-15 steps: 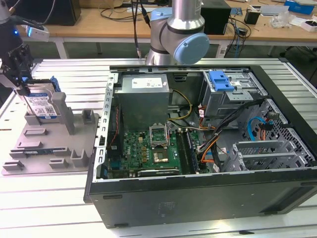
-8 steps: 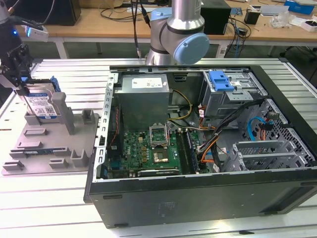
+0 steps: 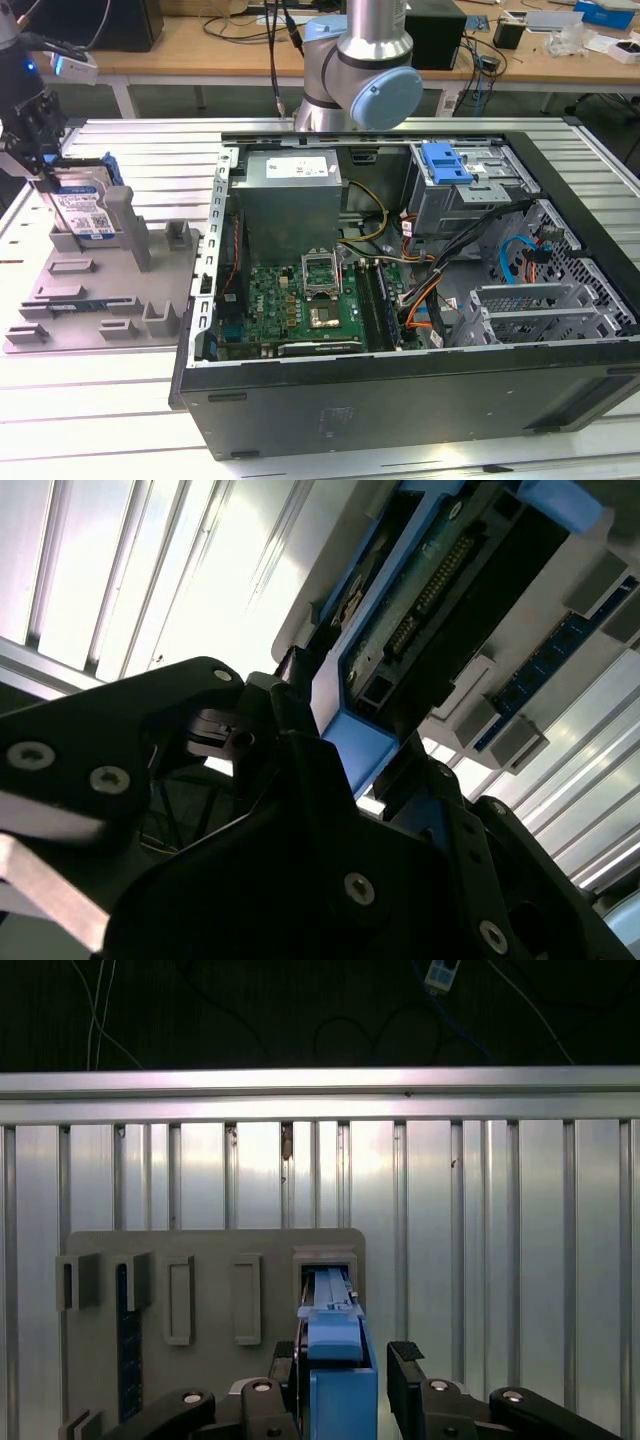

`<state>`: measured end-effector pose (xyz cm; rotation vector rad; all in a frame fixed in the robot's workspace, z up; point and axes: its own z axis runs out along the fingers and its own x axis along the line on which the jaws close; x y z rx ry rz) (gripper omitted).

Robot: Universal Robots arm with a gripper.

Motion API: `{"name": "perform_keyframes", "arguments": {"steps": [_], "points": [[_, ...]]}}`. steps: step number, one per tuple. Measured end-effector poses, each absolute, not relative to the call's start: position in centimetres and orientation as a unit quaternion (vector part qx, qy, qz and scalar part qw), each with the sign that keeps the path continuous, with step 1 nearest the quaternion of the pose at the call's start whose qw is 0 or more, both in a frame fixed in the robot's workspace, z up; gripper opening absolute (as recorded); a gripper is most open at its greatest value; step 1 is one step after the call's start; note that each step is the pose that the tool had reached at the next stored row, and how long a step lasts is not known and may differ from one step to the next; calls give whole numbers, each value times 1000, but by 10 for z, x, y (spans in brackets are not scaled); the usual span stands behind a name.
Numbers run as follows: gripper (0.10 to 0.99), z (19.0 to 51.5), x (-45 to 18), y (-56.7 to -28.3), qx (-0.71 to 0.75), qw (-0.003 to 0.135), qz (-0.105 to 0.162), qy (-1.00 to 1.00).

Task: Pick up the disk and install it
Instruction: 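Pick up the disk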

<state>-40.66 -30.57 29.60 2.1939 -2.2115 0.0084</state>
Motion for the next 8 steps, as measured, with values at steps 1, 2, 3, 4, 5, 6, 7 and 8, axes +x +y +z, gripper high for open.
{"name": "perform_keyframes", "arguments": {"steps": [1,2,3,4,5,6,7,8], "points": [[478,296,-407,-306,704,13,3,-710],[408,296,-407,-306,704,13,3,-710],[408,296,-407,-306,704,13,3,-710],[408,296,-407,-306,704,13,3,-710],[408,295,-407,-306,704,13,3,-710],[408,295,-407,-306,704,13,3,-710],[408,295,-407,-306,704,13,3,-710],[408,295,-407,-306,704,13,3,-710]]}}
